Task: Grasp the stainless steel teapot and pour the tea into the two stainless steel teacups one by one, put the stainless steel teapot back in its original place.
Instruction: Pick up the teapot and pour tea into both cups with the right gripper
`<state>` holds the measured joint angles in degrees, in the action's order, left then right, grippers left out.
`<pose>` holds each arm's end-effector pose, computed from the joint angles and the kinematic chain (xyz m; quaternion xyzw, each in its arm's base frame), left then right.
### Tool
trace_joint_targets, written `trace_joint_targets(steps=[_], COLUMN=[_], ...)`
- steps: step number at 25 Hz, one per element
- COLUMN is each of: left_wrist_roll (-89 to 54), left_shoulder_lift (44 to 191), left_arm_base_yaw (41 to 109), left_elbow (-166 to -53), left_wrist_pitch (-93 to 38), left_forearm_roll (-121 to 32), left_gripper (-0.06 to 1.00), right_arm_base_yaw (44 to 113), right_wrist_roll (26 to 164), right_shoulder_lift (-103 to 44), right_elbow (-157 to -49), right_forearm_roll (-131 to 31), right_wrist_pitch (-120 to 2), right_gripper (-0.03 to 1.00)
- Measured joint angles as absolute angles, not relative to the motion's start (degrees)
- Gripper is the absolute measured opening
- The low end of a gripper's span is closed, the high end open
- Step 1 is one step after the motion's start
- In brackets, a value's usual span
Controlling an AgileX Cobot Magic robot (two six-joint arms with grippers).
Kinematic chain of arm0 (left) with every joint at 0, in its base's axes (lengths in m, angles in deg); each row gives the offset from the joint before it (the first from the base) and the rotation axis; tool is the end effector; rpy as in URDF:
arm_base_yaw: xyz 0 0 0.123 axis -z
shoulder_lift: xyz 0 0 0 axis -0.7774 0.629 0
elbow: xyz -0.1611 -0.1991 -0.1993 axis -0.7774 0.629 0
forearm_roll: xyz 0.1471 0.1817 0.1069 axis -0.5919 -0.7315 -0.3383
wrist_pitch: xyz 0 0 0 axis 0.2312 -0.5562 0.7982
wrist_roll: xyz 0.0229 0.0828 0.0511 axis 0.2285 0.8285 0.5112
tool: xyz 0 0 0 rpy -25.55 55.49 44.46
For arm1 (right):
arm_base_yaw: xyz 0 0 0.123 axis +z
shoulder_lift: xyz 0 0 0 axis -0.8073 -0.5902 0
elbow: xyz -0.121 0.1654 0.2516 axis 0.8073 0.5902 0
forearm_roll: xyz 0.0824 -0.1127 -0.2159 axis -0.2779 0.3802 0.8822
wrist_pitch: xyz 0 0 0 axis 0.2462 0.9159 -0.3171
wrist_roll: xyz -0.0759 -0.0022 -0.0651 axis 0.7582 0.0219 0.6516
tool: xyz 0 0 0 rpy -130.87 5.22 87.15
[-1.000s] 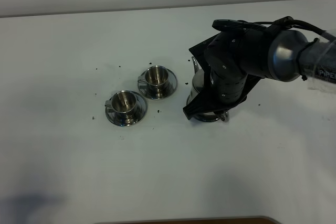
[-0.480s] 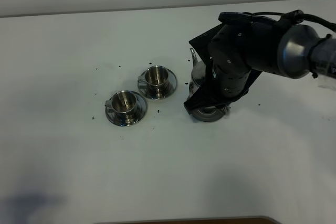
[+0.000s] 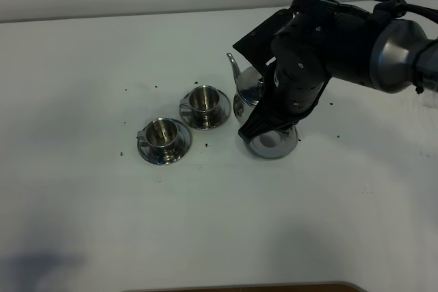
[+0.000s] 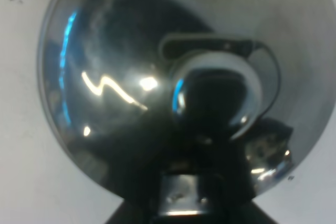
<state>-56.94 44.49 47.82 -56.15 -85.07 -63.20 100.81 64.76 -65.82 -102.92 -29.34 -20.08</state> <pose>-0.0288 0.0062 0.2629 -0.0645 0.8616 0.0363 0.5021 0.2971 0.2936 0.2312 -0.3911 0.9034 -0.0164 0.1749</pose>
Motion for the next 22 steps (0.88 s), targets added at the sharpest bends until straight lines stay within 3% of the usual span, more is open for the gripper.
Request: trace_joint_targets(steps=[10, 16, 22], left_wrist_roll=[-56.94, -56.87, -56.87], left_shoulder_lift=[44.49, 44.49, 44.49], left_arm_base_yaw=[47.82, 47.82, 47.82], left_elbow=[-56.15, -56.15, -56.15], left_wrist_pitch=[-85.07, -85.07, -85.07], left_forearm_roll=[-63.20, -63.20, -63.20], left_gripper=[0.43, 0.43, 0.43], right_arm_base_yaw=[100.81, 100.81, 100.81], right_wrist_roll=[73.88, 79.88, 86.87], right_shoulder_lift=[-66.36, -71.61, -72.49], right_elbow=[-104.12, -112.00, -113.24], right_forearm_roll=[-29.85, -28.02, -25.00], right_wrist_pitch=[-21.88, -16.63, -13.46], right_gripper=[0.19, 0.19, 0.19])
